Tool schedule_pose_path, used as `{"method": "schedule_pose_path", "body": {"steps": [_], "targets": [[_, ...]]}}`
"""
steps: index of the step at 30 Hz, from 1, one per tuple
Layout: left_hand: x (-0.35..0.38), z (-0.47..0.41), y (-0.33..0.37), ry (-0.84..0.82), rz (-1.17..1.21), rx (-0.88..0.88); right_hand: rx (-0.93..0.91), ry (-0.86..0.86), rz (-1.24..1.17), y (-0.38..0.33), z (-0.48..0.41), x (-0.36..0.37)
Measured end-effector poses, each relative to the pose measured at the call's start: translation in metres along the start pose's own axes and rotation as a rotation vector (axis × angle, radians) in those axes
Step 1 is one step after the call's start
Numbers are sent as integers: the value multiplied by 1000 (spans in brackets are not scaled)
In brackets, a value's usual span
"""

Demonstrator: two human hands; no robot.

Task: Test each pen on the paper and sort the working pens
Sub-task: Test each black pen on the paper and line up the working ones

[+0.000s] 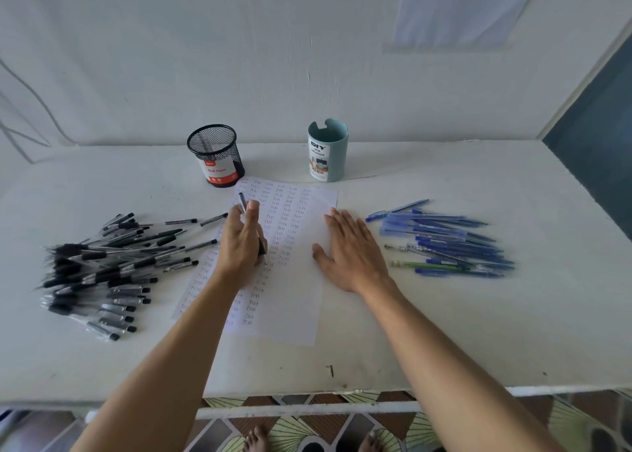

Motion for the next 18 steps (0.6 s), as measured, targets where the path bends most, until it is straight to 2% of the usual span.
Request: {"method": "schedule_pose_path", "body": {"steps": [4, 12, 18], "targets": [[4, 3, 10, -56, -101, 99, 18, 23, -10, 1, 2, -2], [8, 5, 9, -114, -205, 69, -1, -128, 96, 7, 1, 5], [9, 6, 9, -122, -248, 55, -5, -62, 69, 6, 4, 2]]}}
Point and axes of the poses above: each hand's wrist, its own z-axis away from the middle knuckle, its own x-axis out of the palm, y = z × x, the point moved 9 cm from there along -z, towards the middle knuckle, and after that the axes turned 8 degrees about x, right-handed, at the moved point
